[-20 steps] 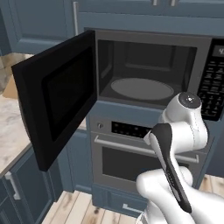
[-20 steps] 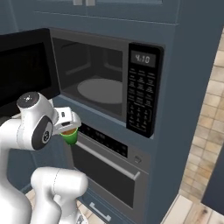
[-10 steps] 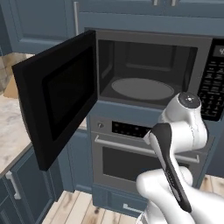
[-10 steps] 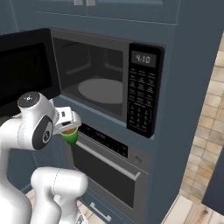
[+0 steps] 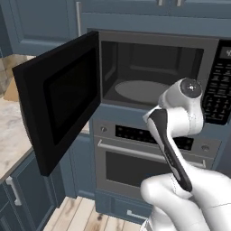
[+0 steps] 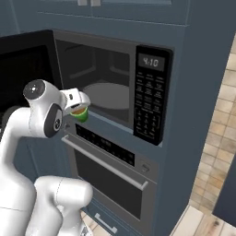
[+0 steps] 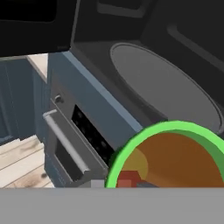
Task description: Place the microwavable item in the microwave. Then, close the microwave door and press the start button.
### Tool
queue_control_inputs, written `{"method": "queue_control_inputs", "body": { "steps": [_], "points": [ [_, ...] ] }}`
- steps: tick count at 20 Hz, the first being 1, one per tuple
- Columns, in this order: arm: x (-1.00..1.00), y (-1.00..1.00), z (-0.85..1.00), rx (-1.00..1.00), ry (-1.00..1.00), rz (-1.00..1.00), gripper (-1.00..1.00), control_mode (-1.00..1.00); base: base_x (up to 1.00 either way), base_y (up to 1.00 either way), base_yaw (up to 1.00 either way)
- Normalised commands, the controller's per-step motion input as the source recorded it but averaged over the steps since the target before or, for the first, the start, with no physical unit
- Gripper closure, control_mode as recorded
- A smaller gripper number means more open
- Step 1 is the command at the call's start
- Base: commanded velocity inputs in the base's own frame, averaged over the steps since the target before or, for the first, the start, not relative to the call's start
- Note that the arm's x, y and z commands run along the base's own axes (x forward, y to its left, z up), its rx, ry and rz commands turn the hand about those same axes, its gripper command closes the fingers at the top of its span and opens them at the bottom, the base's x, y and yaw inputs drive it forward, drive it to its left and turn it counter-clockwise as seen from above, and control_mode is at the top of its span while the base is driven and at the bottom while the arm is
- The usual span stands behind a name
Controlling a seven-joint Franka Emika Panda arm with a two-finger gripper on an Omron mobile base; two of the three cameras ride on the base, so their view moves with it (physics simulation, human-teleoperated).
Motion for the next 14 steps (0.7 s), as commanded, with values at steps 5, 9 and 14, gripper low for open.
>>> {"method": "queue_control_inputs", "body": {
  "steps": [5,9,14],
  "points": [
    [0.96,0.0,0.09,0.0,-0.01,0.0,1.0,-1.0,0.0,0.0,0.0],
    [0.94,-0.02,0.0,0.0,0.0,0.0,1.0,-1.0,0.0,0.0,0.0],
    [0.76,-0.1,0.0,-0.03,0.02,-0.03,1.0,-1.0,0.0,0.0,0.0]
  ]
}}
